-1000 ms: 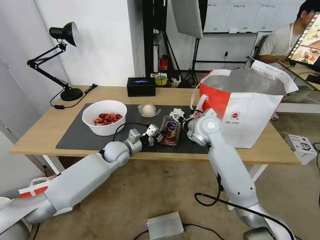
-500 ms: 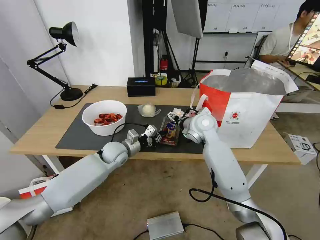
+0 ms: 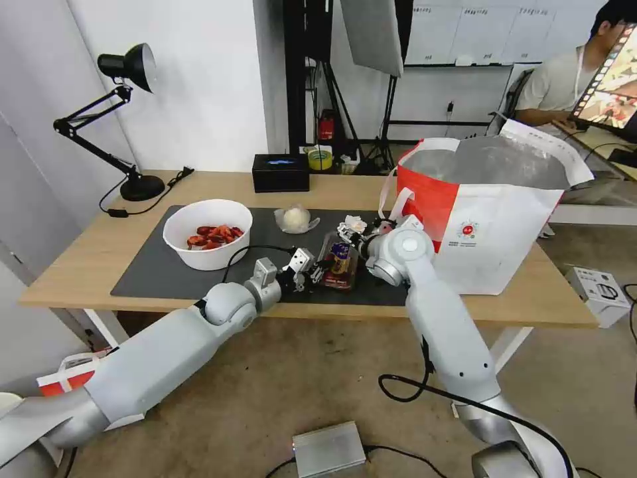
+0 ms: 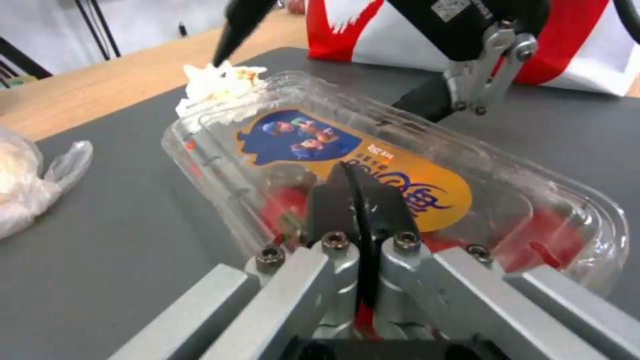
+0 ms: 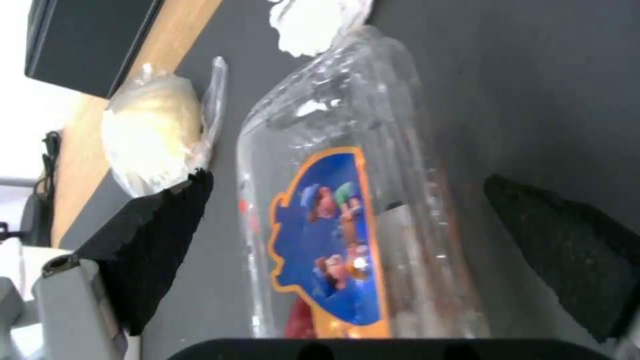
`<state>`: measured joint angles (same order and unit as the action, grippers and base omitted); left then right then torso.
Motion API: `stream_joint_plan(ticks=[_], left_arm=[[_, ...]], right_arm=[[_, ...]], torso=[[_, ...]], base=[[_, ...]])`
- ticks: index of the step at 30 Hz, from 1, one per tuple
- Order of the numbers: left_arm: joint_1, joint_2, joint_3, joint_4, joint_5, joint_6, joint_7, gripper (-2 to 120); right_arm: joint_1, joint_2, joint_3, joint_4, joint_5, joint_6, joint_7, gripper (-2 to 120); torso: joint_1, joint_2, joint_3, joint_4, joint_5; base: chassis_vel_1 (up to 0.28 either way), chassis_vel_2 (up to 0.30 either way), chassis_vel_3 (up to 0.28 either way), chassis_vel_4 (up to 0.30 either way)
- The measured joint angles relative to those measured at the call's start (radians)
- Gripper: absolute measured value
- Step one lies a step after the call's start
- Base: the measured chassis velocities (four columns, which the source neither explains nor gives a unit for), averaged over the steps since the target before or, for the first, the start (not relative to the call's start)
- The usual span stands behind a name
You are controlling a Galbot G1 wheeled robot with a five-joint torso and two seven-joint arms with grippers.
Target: Pick up the trash from the table and place it into the takeout bag.
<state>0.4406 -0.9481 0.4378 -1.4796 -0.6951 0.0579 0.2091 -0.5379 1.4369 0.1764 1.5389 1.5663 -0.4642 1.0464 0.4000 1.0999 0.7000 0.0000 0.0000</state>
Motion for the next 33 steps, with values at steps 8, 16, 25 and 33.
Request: stream_joint_plan(ticks=[8, 16, 25, 33], left_arm=[[-0.001, 0.003, 0.001, 0.000, 0.000, -0.001, 0.000, 0], [-0.004, 0.001, 0.005, -0.002, 0.000, -0.001, -0.001, 0], [-0.001, 0.003, 0.003, -0.011, 0.000, -0.002, -0.003, 0], [0.002, 0.009, -0.001, -0.015, -0.001, -0.003, -0.004, 0]], right_arm=[[0.006, 0.010, 0.000, -0.018, -0.001, -0.002, -0.001, 100], [0.009, 0.008, 0.000, -0.031, -0.002, -0.007, -0.005, 100], [0.011, 0.025, 0.006, -0.049, -0.007, -0.007, -0.010, 100], [0.003, 0.029, 0.006, -0.039, -0.010, -0.013, -0.023, 100]], torso=[[0.000, 0.000, 0.000, 0.0000, 0.0000], [0.000, 0.000, 0.000, 0.0000, -0.0001], [0.000, 0.001, 0.000, -0.0005, -0.0003], [0.000, 0.000, 0.000, -0.0006, -0.0001]], base=[[0.000, 0.000, 0.000, 0.000], [0.000, 0.000, 0.000, 0.000], [0.000, 0.000, 0.000, 0.000], [0.000, 0.000, 0.000, 0.000]])
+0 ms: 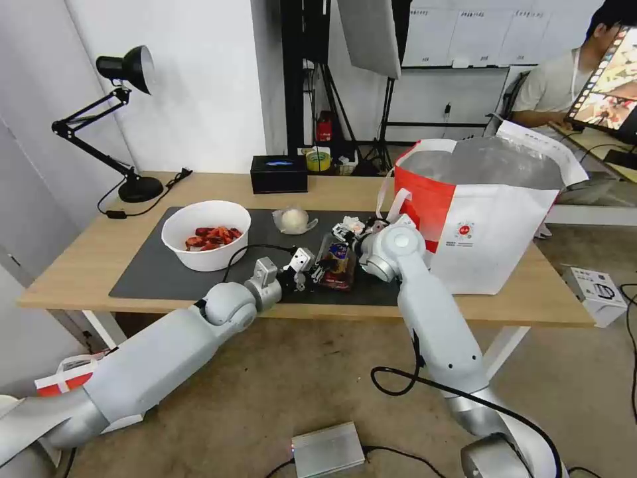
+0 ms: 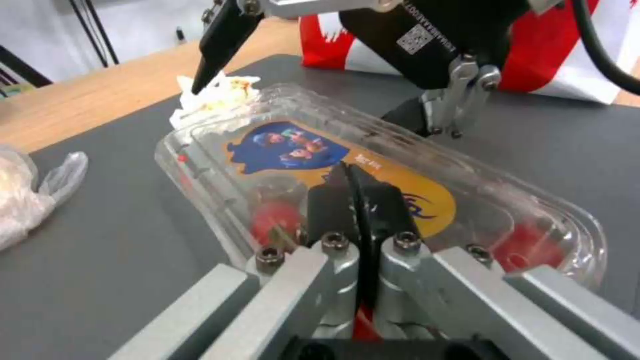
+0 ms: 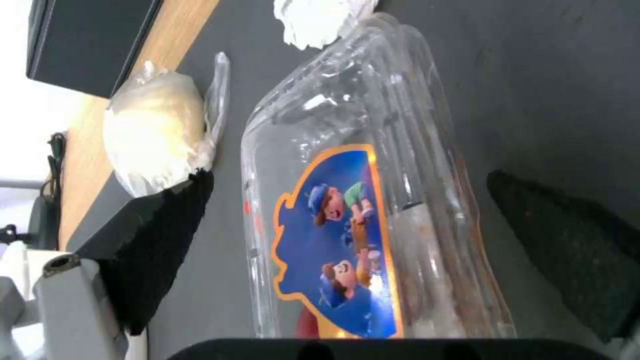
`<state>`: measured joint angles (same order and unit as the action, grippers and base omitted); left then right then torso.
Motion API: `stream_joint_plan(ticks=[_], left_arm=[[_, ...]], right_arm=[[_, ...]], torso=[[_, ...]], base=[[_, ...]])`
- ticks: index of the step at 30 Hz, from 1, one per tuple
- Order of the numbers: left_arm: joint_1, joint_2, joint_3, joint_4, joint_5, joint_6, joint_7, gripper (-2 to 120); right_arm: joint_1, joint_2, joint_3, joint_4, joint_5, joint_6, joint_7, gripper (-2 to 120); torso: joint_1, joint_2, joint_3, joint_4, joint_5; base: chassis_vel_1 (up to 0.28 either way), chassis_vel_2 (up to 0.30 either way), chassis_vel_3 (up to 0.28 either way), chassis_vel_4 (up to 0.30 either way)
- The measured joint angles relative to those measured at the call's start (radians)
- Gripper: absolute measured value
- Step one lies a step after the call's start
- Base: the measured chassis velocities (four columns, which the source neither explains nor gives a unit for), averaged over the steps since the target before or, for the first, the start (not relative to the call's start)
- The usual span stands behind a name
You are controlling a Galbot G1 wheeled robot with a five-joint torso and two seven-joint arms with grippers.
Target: Pick up the trash from the table and place it into the takeout bag.
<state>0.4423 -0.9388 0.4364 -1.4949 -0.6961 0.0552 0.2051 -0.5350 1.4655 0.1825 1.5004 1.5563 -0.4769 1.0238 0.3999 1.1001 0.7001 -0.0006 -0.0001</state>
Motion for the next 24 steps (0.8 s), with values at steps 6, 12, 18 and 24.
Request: stream_joint_plan(ticks=[6, 12, 18, 24], left_arm=[[0.002, 0.001, -0.002, 0.000, 0.000, -0.002, 0.000, 0], [0.003, 0.005, -0.003, 0.000, 0.000, -0.002, 0.000, 0], [0.002, 0.005, -0.003, 0.000, -0.001, -0.002, 0.000, 0], [0.000, 0.001, -0.002, 0.001, -0.001, -0.003, 0.000, 0]], right_arm=[[-0.001, -0.006, -0.005, 0.013, 0.001, -0.007, 0.004, 100], [-0.003, -0.003, -0.008, 0.030, 0.004, -0.010, 0.008, 100], [0.006, 0.001, -0.007, 0.024, 0.002, -0.010, 0.011, 100], [0.006, 0.007, -0.005, 0.007, -0.003, -0.010, 0.010, 100]], torso=[[0.000, 0.000, 0.000, 0.0007, 0.0003], [0.000, 0.000, 0.000, 0.0013, 0.0004], [0.000, 0.000, 0.000, 0.0008, 0.0003], [0.000, 0.000, 0.000, 0.0007, 0.0002]], base=[[0.000, 0.000, 0.000, 0.000], [0.000, 0.000, 0.000, 0.000], [0.000, 0.000, 0.000, 0.000], [0.000, 0.000, 0.000, 0.000]])
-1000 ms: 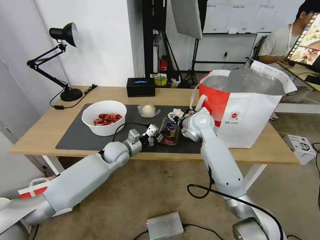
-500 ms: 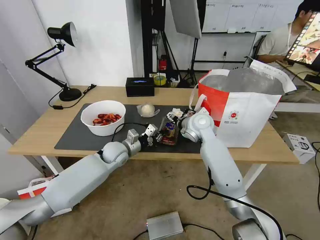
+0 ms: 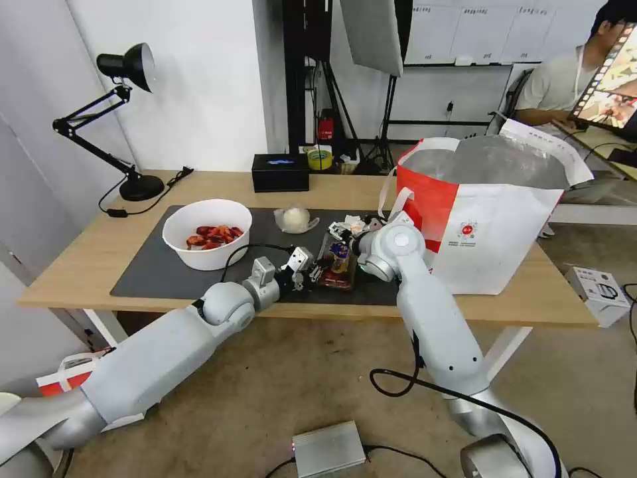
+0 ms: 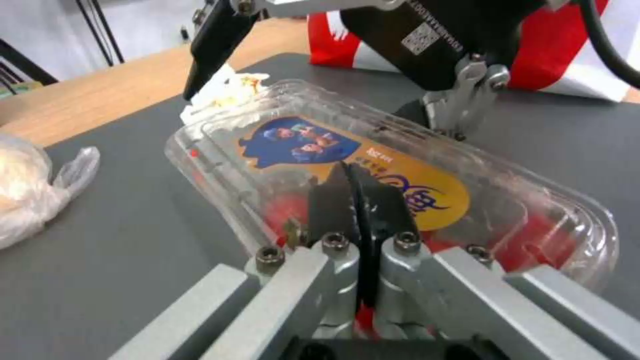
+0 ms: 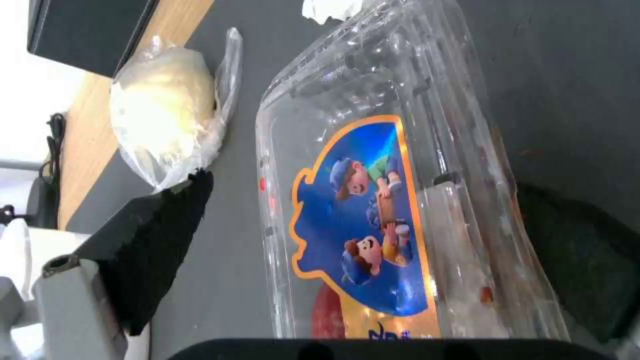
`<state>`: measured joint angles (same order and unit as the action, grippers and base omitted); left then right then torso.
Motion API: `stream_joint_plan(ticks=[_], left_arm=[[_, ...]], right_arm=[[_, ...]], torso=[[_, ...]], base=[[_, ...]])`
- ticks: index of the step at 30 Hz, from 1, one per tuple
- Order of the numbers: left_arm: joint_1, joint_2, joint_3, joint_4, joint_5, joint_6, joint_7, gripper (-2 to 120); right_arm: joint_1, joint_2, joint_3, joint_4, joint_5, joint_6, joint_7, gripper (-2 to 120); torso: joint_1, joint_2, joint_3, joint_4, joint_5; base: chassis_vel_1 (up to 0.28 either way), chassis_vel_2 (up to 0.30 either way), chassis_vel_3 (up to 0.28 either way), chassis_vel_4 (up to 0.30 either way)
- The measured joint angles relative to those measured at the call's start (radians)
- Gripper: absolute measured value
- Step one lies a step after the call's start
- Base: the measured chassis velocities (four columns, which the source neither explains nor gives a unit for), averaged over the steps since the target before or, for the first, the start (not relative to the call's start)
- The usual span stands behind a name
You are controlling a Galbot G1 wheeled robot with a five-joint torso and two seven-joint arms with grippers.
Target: Pick up the trash from the table and place it into the takeout bag.
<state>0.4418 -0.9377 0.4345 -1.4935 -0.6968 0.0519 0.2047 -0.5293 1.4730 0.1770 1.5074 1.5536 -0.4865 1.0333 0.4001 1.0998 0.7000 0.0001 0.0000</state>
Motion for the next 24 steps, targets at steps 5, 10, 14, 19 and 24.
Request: stream_joint_plan(ticks=[5, 10, 14, 19, 24], left_arm=[[-0.001, 0.000, 0.000, 0.001, 0.000, -0.002, 0.000, 0], [-0.002, 0.001, 0.000, 0.001, 0.000, -0.003, 0.000, 0], [-0.004, -0.004, 0.000, 0.002, 0.000, -0.004, 0.000, 0], [-0.005, -0.010, 0.003, 0.004, 0.000, -0.005, -0.001, 0], [-0.009, -0.012, 0.008, 0.006, 0.000, -0.005, -0.001, 0]], right_arm=[[-0.001, 0.009, 0.002, -0.010, -0.008, 0.000, -0.004, 100], [0.001, 0.017, 0.004, -0.021, -0.012, 0.001, -0.006, 100], [0.002, 0.017, 0.004, -0.022, -0.013, 0.003, -0.006, 100], [0.002, 0.007, 0.006, -0.022, -0.008, 0.003, -0.005, 92], [0.000, -0.003, 0.011, -0.022, -0.003, 0.003, -0.002, 73]], torso=[[0.000, 0.000, 0.000, -0.0003, -0.0002], [0.000, 0.001, 0.000, -0.0005, -0.0003], [0.000, 0.001, 0.000, -0.0003, -0.0001], [-0.001, 0.001, 0.000, -0.0002, -0.0001], [0.000, 0.000, 0.000, -0.0003, -0.0001]], base=[[0.000, 0.000, 0.000, 0.000], [0.000, 0.000, 0.000, 0.000], [0.000, 0.000, 0.000, 0.000], [0.000, 0.000, 0.000, 0.000], [0.000, 0.000, 0.000, 0.000]])
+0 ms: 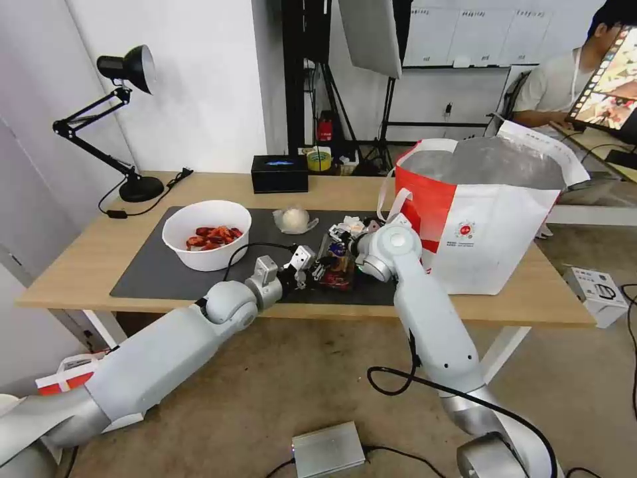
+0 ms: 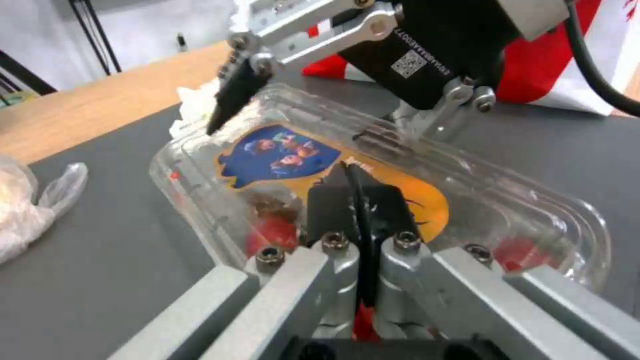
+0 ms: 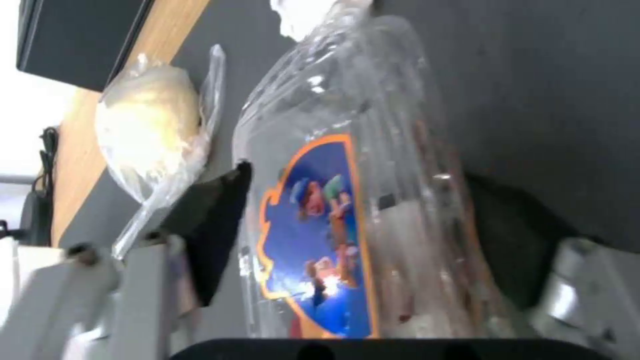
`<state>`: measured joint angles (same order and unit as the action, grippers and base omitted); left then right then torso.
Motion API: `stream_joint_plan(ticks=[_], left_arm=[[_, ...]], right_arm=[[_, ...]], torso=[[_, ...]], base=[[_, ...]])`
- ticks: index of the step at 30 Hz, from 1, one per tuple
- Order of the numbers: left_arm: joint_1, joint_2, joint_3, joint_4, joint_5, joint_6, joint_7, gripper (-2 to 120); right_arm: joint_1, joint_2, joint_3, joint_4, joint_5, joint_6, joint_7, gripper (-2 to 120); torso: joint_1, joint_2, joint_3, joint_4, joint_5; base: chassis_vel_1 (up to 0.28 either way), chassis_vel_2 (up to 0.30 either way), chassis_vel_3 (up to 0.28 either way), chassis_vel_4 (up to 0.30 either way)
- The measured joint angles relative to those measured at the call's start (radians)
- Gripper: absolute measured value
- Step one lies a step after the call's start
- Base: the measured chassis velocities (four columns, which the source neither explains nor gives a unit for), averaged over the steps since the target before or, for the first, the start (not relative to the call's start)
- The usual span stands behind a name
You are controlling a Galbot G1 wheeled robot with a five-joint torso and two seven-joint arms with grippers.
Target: Pick up the trash from the table and place it into the takeout bag.
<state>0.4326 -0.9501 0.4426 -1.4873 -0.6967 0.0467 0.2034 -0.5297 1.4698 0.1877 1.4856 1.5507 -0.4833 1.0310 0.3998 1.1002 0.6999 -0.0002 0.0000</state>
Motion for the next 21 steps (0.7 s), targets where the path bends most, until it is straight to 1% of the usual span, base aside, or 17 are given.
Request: stream_joint_plan(ticks=[1, 2, 3, 5, 6, 7, 8, 9, 11, 12, 14, 15, 16, 17, 20, 21], left_arm=[[0.000, 0.000, 0.001, 0.000, 0.000, 0.000, 0.000, 0], [-0.001, 0.003, 0.005, 0.000, 0.000, 0.000, 0.000, 0], [-0.001, 0.003, 0.005, 0.000, 0.000, 0.000, 0.000, 0], [-0.001, 0.007, 0.006, -0.002, 0.000, 0.000, 0.001, 0], [-0.001, 0.009, 0.006, -0.003, 0.000, 0.000, 0.001, 0], [-0.001, 0.009, 0.006, -0.003, 0.000, 0.000, 0.001, 0], [-0.001, 0.011, 0.007, -0.005, 0.000, 0.000, 0.001, 0], [0.000, 0.012, 0.007, -0.006, 0.000, 0.000, 0.001, 0], [0.002, 0.017, 0.006, -0.010, 0.000, 0.000, 0.001, 0], [0.002, 0.017, 0.006, -0.010, 0.000, 0.000, 0.001, 0], [0.004, 0.021, 0.005, -0.014, 0.000, 0.000, 0.001, 0], [0.005, 0.022, 0.004, -0.015, 0.000, 0.000, 0.001, 0], [0.006, 0.026, 0.002, -0.019, 0.000, 0.000, 0.001, 0], [0.006, 0.026, 0.002, -0.019, 0.000, 0.000, 0.001, 0], [0.004, 0.028, -0.008, -0.023, -0.006, 0.000, -0.001, 0], [0.001, 0.028, -0.011, -0.024, -0.010, -0.001, -0.003, 0]], right_arm=[[0.000, 0.000, 0.000, 0.000, 0.000, 0.000, 0.000, 71], [-0.001, -0.002, 0.002, 0.000, 0.000, 0.000, 0.004, 63], [-0.001, -0.002, 0.002, 0.000, 0.000, 0.000, 0.004, 63], [-0.002, -0.002, 0.004, -0.001, 0.003, 0.000, 0.007, 53], [-0.003, -0.002, 0.005, -0.002, 0.004, 0.001, 0.008, 50], [-0.003, -0.002, 0.005, -0.002, 0.004, 0.001, 0.008, 50], [-0.004, -0.002, 0.006, -0.002, 0.006, 0.001, 0.008, 43], [-0.005, -0.001, 0.006, -0.002, 0.006, 0.001, 0.008, 41], [-0.007, 0.000, 0.007, -0.002, 0.009, 0.001, 0.007, 32], [-0.007, 0.000, 0.007, -0.002, 0.009, 0.001, 0.007, 32], [-0.009, 0.000, 0.007, -0.001, 0.011, 0.001, 0.007, 22], [-0.009, 0.000, 0.007, -0.001, 0.011, 0.001, 0.007, 20], [-0.009, 0.000, 0.007, 0.000, 0.012, 0.001, 0.007, 14], [-0.009, 0.000, 0.007, 0.000, 0.012, 0.001, 0.007, 14], [-0.012, 0.001, 0.008, 0.001, 0.012, 0.001, 0.006, 2], [-0.014, 0.001, 0.008, 0.003, 0.012, 0.000, 0.006, 2]], torso=[[0.000, 0.000, 0.000, -0.0001, 0.0000], [0.000, 0.000, 0.000, -0.0001, 0.0000], [0.000, 0.000, 0.000, -0.0001, 0.0000], [0.000, 0.000, 0.000, 0.0000, 0.0001], [0.001, 0.000, 0.000, -0.0001, 0.0001], [0.001, 0.000, 0.000, -0.0001, 0.0001], [0.001, 0.000, 0.000, -0.0001, 0.0001], [0.000, 0.000, 0.000, -0.0001, 0.0001], [0.001, 0.000, 0.000, 0.0002, 0.0001], [0.001, 0.000, 0.000, 0.0002, 0.0001], [0.001, 0.000, 0.000, 0.0006, 0.0002], [0.001, 0.000, 0.000, 0.0006, 0.0002], [0.001, 0.000, 0.000, 0.0006, 0.0002], [0.001, 0.000, 0.000, 0.0006, 0.0002], [0.001, 0.000, 0.000, 0.0004, 0.0001], [0.001, 0.000, 0.000, 0.0004, 0.0001]], base=[[0.000, 0.000, 0.000, 0.000], [0.000, 0.000, 0.000, 0.000], [0.000, 0.000, 0.000, 0.000], [0.000, 0.000, 0.000, 0.000], [0.000, 0.000, 0.000, 0.000], [0.000, 0.000, 0.000, 0.000], [0.000, 0.000, 0.000, 0.000], [0.000, 0.000, 0.000, 0.000], [0.000, 0.000, 0.000, 0.000], [0.000, 0.000, 0.000, 0.000], [0.000, 0.000, 0.000, 0.000], [0.000, 0.000, 0.000, 0.000], [0.000, 0.000, 0.000, 0.000], [0.000, 0.000, 0.000, 0.000], [0.000, 0.000, 0.000, 0.000], [0.000, 0.000, 0.000, 0.000]])
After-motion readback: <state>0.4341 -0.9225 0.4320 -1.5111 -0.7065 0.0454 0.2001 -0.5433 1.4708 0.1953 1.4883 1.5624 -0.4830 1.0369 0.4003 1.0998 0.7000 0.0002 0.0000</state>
